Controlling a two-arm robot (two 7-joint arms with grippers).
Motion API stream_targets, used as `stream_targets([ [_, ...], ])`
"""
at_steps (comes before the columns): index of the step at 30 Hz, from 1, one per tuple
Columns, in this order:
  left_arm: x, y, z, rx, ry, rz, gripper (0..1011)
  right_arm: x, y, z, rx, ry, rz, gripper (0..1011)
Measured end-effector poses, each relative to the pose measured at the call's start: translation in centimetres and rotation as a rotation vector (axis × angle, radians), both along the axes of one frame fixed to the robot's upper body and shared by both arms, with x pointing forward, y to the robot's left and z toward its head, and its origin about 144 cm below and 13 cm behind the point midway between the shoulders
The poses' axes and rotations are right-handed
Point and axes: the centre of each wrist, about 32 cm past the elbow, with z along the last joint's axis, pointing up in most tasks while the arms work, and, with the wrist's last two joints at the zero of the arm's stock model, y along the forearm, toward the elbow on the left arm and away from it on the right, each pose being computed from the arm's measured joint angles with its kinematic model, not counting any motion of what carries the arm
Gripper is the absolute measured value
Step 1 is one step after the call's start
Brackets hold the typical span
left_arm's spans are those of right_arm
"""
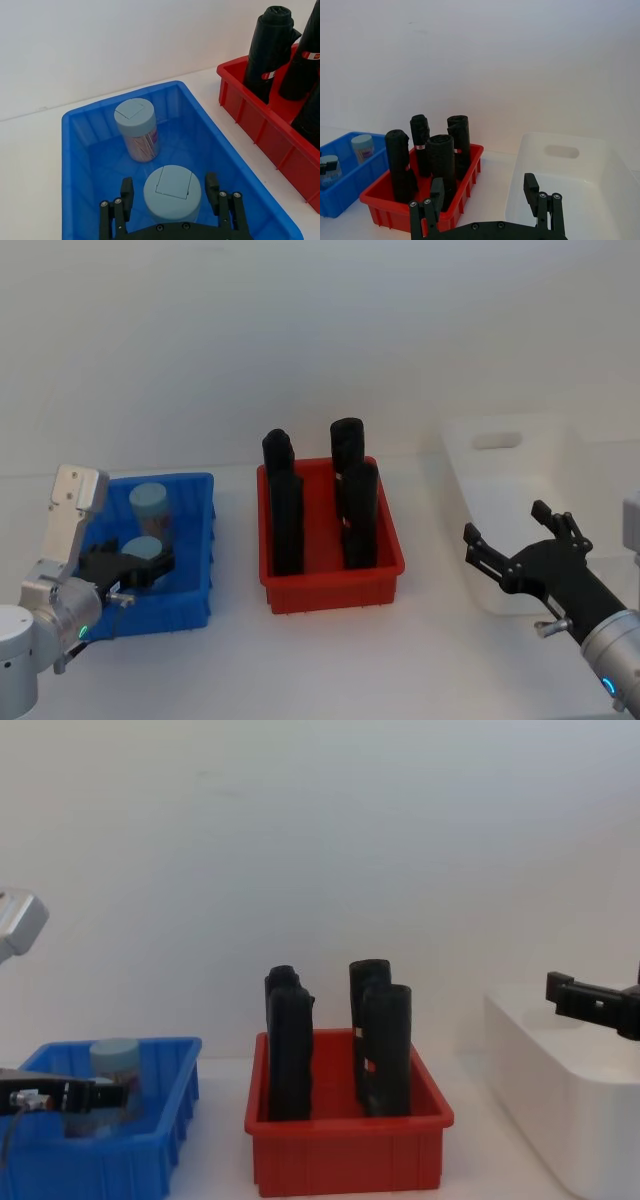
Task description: Pick the cotton swabs from the blue box and place them into the white box.
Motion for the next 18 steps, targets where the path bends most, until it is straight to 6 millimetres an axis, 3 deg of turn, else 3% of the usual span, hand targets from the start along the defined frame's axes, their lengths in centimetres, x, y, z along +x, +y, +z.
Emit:
stream_targets([
  [9, 0.22, 0.27, -0.35, -0.02, 0.001, -0.003, 671, 0.0, 0.0, 0.0, 0.0, 0.0, 0.0, 1002],
  [18, 0.28, 0.41, -0.57, -0.035, -0.001, -0.013, 669, 0.0, 0.0, 0.0, 0.0, 0.0, 0.0, 1002],
])
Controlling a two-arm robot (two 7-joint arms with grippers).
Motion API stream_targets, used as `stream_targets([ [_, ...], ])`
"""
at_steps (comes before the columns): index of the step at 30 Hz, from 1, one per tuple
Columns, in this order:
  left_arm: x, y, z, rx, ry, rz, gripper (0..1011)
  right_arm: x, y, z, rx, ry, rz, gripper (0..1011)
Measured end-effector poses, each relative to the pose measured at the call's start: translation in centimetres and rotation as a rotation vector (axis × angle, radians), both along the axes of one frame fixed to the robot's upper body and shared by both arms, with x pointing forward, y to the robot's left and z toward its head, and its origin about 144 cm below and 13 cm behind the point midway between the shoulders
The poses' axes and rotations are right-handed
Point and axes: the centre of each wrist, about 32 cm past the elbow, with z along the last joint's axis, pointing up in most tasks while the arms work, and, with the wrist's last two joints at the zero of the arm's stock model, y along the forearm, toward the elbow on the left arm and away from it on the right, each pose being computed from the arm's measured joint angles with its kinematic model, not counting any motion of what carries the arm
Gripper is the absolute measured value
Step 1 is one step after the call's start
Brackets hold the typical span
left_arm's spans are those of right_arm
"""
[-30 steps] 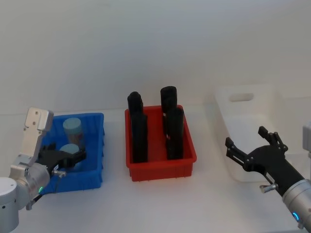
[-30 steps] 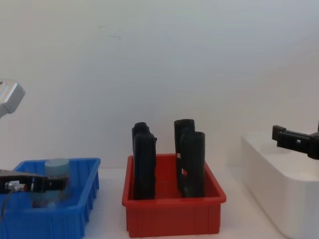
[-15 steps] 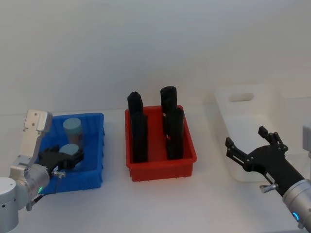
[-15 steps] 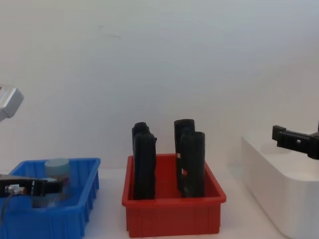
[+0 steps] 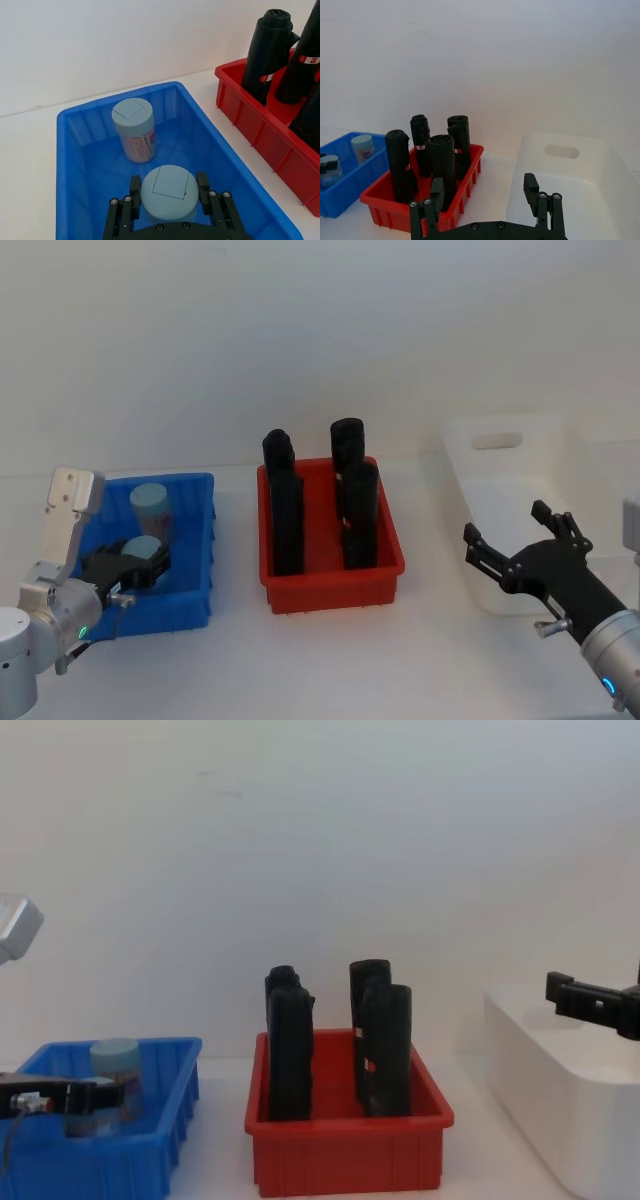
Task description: Pick the cotton swabs from the blue box and place them into the white box.
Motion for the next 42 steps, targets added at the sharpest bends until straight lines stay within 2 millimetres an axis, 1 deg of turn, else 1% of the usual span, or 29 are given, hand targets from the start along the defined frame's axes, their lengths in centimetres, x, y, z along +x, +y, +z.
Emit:
stream_targets([
  [6, -0.1, 0.0, 0.1, -0.003, -0.008, -0.012, 669, 0.0, 0.0, 0.0, 0.0, 0.0, 0.0, 1002],
  [12, -0.3, -0.1, 1.1, 0.003, -0.043, -0.037, 669, 0.0, 0.0, 0.0, 0.0, 0.0, 0.0, 1002],
  [19, -0.6, -0.4, 3.2, 0.019, -0.107, -0.078, 669, 0.0, 0.0, 0.0, 0.0, 0.0, 0.0, 1002],
  [28, -1.2, -0.9, 6.7, 0.044, -0.189, -0.159, 669, 0.0, 0.0, 0.0, 0.0, 0.0, 0.0, 1002],
  [42, -2.1, -1.7, 10.8, 0.063, -0.187, -0.261, 669, 0.0, 0.0, 0.0, 0.0, 0.0, 0.0, 1002],
])
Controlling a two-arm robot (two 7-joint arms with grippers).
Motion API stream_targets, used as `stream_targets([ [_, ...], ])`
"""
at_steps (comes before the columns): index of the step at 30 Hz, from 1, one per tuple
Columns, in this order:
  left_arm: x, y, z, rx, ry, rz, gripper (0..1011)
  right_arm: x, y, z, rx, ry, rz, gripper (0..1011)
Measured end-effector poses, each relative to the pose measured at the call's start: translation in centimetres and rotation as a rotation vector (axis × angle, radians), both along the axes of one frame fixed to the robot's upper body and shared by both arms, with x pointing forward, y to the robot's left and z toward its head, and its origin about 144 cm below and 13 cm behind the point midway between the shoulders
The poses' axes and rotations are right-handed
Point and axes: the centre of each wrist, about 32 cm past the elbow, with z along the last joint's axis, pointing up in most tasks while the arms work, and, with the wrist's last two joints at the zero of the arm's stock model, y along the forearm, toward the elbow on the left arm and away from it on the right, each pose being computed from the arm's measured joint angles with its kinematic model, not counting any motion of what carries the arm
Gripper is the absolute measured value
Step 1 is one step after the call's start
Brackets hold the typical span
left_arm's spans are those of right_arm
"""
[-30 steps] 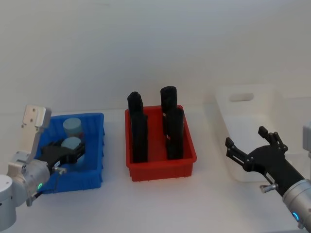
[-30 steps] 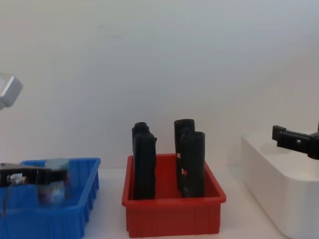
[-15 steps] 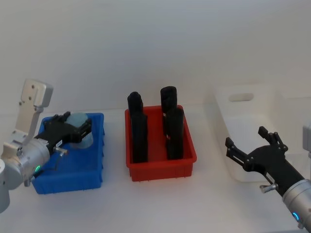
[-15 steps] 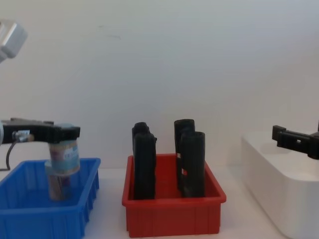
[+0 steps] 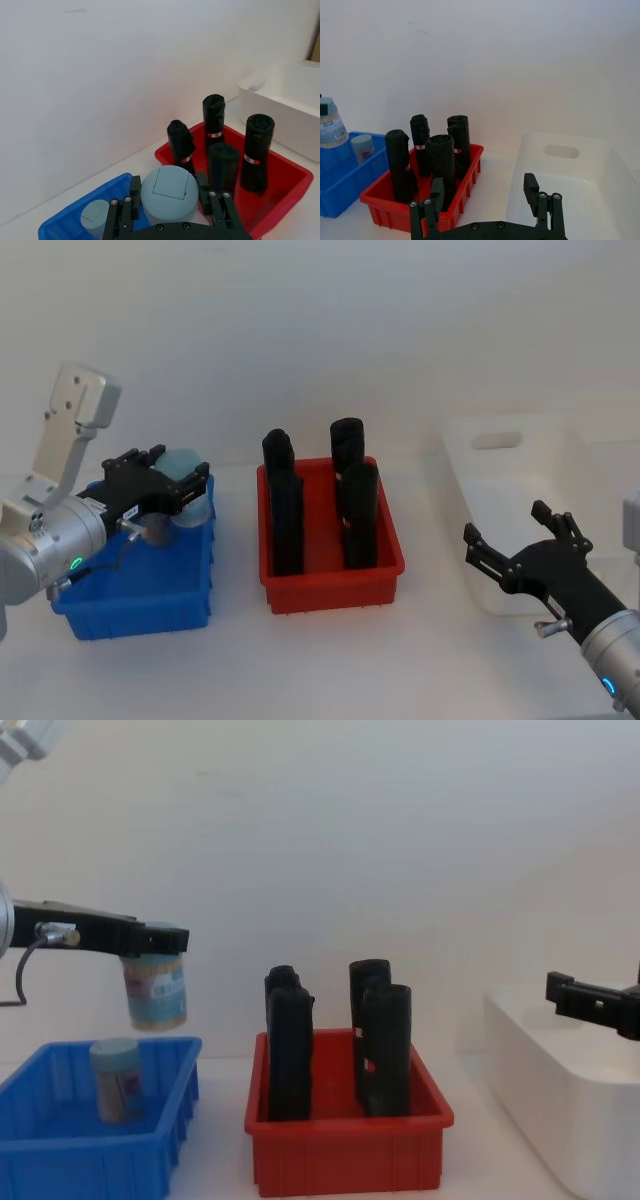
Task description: Pick the cotton swabs from the blue box and place them into the white box.
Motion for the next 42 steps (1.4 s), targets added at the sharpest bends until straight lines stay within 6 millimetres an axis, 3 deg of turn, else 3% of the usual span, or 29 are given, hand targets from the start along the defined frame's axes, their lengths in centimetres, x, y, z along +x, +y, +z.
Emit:
stream_targets([
  [20, -1.4, -1.0, 3.5, -0.001, 0.043, -0.225, 669, 0.0, 0.0, 0.0, 0.0, 0.0, 0.0, 1002],
  [42, -2.2, -1.9, 4.5, -0.01, 0.058, -0.34, 669, 0.0, 0.0, 0.0, 0.001, -0.001, 0.013, 1002],
])
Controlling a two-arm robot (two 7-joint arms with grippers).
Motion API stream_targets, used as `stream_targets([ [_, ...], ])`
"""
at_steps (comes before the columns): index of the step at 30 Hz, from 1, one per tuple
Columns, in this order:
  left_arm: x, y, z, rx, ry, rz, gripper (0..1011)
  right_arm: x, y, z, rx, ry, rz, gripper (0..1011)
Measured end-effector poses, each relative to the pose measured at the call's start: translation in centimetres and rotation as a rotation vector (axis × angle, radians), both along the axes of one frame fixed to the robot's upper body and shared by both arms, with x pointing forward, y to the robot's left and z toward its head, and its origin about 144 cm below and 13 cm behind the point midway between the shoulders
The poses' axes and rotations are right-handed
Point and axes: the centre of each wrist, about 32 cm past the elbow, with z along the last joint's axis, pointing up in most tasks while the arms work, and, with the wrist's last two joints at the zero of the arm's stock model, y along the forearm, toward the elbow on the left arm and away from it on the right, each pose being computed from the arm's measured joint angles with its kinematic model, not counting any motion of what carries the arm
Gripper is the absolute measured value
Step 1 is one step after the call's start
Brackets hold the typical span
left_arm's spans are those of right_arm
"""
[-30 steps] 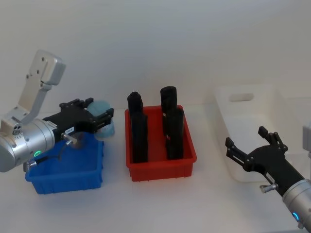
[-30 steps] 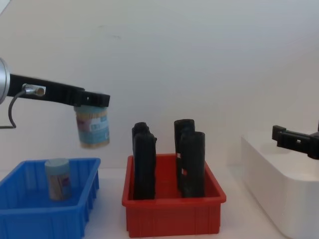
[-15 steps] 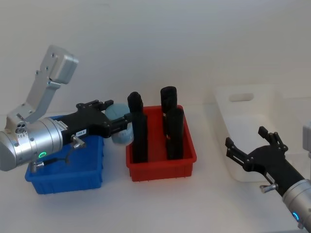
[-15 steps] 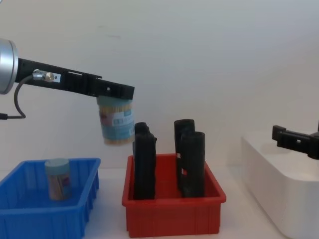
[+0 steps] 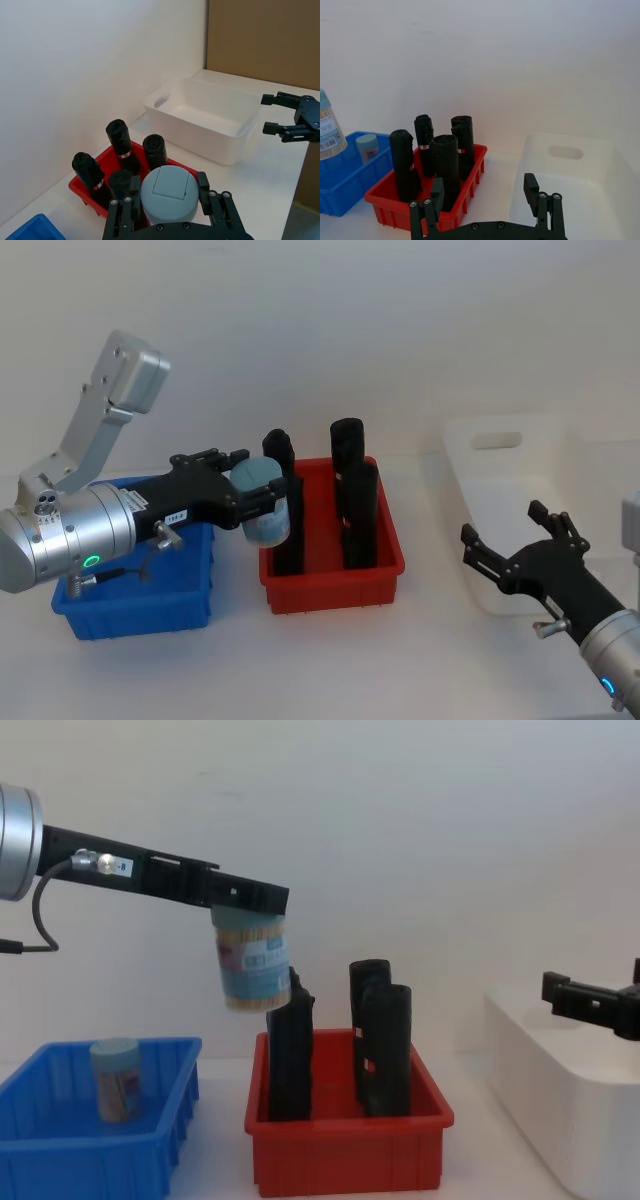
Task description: Pick the cotton swabs from the blue box and place them into the white box.
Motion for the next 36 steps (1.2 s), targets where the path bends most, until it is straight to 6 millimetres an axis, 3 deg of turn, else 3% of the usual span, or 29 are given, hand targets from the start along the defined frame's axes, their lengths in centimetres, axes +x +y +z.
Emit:
stream_targets([
  [16, -0.1, -0.1, 0.1, -0.001, 0.003, -0.018, 669, 1.5, -0.4, 0.1, -0.022, -0.004, 0.148, 1002],
  [36, -0.1, -0.2, 0.2, -0.002, 0.003, -0.023, 669, 6.1, 0.3, 0.8, -0.116, -0.028, 0.432, 1002],
])
